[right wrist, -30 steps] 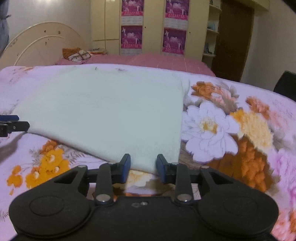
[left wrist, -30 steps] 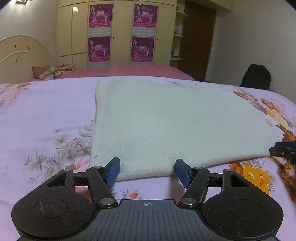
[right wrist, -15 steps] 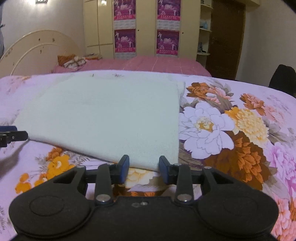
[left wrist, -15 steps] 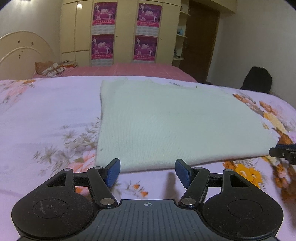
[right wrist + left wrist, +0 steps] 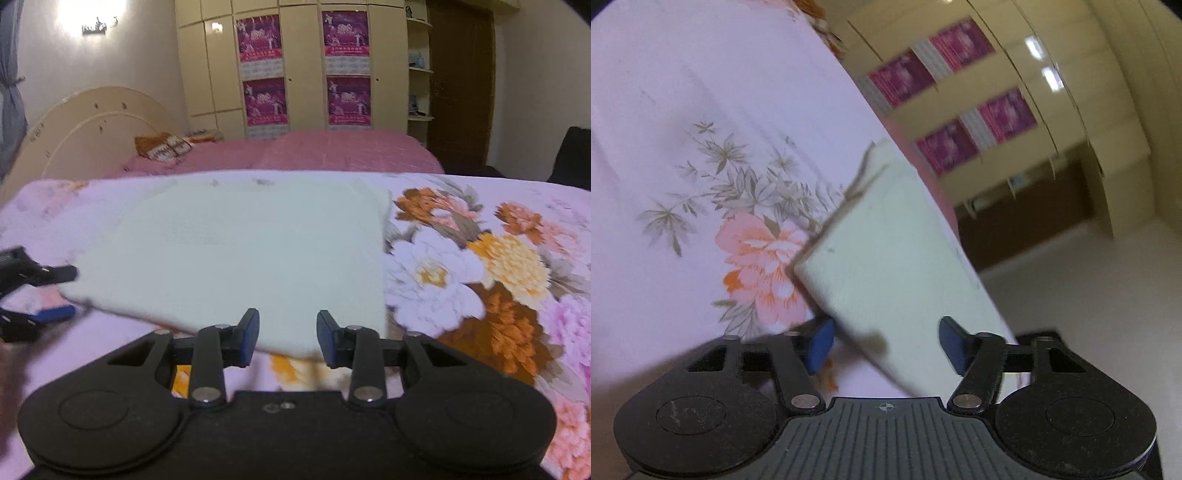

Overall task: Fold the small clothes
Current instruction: 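Grasp the sweater edge with the left tool, then fold the held edge over the sweater with the left tool and open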

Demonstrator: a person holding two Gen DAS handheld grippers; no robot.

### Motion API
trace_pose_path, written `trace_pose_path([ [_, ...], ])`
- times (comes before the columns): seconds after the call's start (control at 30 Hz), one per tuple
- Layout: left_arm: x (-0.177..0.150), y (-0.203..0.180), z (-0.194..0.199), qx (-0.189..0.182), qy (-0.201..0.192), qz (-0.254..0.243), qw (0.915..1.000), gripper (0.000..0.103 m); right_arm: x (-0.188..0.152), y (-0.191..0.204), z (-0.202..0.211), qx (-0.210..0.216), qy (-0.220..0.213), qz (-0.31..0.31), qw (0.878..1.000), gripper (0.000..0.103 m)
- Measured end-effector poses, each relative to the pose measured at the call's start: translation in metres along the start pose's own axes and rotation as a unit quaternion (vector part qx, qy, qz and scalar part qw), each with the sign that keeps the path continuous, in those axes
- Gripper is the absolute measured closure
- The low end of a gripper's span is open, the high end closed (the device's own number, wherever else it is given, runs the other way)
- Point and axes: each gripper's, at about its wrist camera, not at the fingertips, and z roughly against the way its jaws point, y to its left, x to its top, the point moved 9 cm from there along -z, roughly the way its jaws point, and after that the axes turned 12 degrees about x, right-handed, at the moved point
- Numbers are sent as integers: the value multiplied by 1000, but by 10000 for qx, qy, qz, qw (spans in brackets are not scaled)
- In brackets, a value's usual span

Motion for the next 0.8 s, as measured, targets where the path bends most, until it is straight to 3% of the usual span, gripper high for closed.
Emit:
trace_pose_path([
  [0.1, 4, -3, -11, -60, -199, 262, 9994, 48, 12, 4, -9, 239, -66, -109, 9996, 93],
  [0.3, 20, -20, -43, -130, -396, 387, 9984, 52, 35, 11, -50, 560, -111, -256, 9980, 98],
  [0.33, 25, -22, -50, -119, -373, 400, 9984, 62, 39, 11, -60, 597, -102, -266, 9978, 99],
  [0.37, 27, -20, -58, -83, -326, 476, 9983, 79, 42, 12, -69, 644, -94, -282, 9975, 99],
  [0.43, 30, -14, -72, -11, -203, 706, 9973, 96, 48, 15, -88, 711, -75, -287, 9970, 100],
  [0.5, 33, -17, -73, -187, -283, 740, 9967, 96, 53, 20, -106, 743, -21, -208, 9970, 100],
  [0.57, 36, -30, -62, -416, -482, 448, 9970, 97, 59, 27, -120, 773, -7, -102, 9970, 100],
  [0.63, 38, -36, -61, -432, -535, 319, 9971, 97, 64, 33, -126, 798, -63, 4, 9968, 100],
  [0.73, 40, -27, -74, -216, -359, 290, 9987, 96, 63, 34, -141, 737, -28, 181, 9971, 100],
  [0.8, 39, -19, -81, -264, -156, 403, 9987, 96, 49, 28, -158, 644, 318, 168, 9973, 102],
])
